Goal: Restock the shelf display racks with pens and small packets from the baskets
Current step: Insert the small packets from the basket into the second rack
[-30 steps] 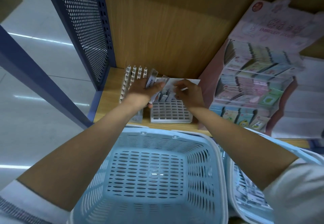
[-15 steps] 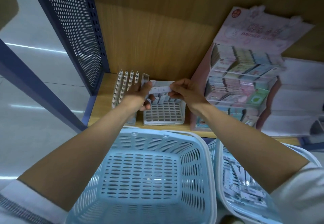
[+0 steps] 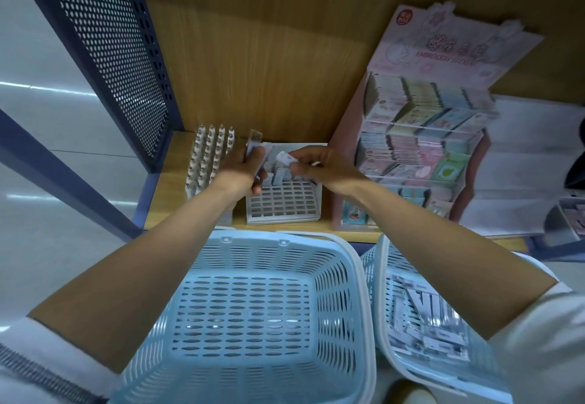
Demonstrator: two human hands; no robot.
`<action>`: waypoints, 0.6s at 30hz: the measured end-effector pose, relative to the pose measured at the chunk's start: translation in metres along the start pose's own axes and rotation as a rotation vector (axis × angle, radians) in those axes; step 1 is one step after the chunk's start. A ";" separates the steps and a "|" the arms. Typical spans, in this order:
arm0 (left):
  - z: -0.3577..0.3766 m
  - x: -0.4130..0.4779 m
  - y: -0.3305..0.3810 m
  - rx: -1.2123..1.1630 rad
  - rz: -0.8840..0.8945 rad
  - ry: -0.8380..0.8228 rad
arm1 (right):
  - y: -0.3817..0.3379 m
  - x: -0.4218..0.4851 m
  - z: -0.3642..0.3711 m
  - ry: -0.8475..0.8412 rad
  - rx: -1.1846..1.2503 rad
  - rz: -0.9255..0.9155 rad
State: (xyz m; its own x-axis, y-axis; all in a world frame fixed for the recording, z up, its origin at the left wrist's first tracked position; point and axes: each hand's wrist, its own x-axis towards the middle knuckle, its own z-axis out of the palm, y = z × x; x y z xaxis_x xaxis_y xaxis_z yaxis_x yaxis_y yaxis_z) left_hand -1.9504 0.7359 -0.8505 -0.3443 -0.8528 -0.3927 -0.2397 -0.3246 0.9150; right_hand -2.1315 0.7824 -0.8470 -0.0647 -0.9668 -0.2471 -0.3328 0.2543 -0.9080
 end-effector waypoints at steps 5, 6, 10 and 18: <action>-0.014 0.003 -0.010 0.069 0.017 -0.001 | 0.020 0.013 -0.003 0.216 0.037 0.021; -0.016 0.005 -0.013 0.067 0.025 0.001 | 0.027 0.018 -0.001 0.233 -0.016 0.019; -0.022 0.008 -0.019 0.057 0.051 0.001 | 0.052 0.031 0.006 0.333 -0.222 -0.002; -0.026 0.016 -0.025 0.081 0.069 -0.026 | 0.078 0.043 0.014 0.347 -0.507 -0.092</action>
State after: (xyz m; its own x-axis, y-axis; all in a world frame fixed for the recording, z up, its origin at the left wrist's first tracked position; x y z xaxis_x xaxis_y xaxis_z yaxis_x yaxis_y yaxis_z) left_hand -1.9265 0.7196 -0.8771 -0.3856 -0.8607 -0.3325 -0.2873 -0.2305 0.9297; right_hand -2.1472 0.7614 -0.9327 -0.2881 -0.9572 0.0263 -0.7518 0.2091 -0.6254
